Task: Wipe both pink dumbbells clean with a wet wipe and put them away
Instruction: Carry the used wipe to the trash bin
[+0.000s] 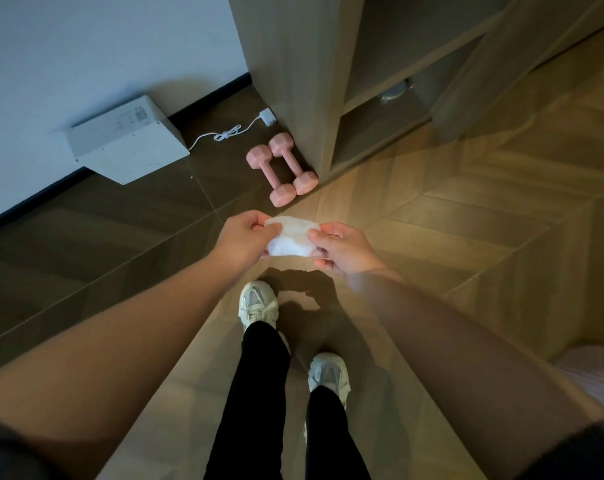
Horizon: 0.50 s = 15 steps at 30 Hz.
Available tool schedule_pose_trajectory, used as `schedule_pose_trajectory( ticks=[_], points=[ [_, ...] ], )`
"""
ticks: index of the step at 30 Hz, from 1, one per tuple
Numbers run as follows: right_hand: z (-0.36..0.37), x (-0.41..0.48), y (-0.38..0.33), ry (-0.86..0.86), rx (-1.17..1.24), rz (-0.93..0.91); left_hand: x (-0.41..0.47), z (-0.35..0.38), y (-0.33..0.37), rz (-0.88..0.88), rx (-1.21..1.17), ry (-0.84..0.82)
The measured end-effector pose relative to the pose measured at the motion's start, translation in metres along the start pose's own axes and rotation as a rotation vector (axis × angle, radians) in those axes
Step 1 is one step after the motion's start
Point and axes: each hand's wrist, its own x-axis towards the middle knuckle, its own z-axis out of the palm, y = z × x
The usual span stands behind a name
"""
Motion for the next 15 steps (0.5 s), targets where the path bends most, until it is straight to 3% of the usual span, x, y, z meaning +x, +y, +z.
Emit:
schedule_pose_trajectory(
  ticks=[9,15],
  points=[
    [-0.027,-0.215,-0.09,-0.044,-0.07,-0.019,-0.194,-0.032,0.108,-0.001,-0.005,0.074],
    [-0.023,-0.325,-0.124,-0.12,0.148,-0.105,-0.306,-0.058,0.151,0.151,-0.043,0.185]
  ],
)
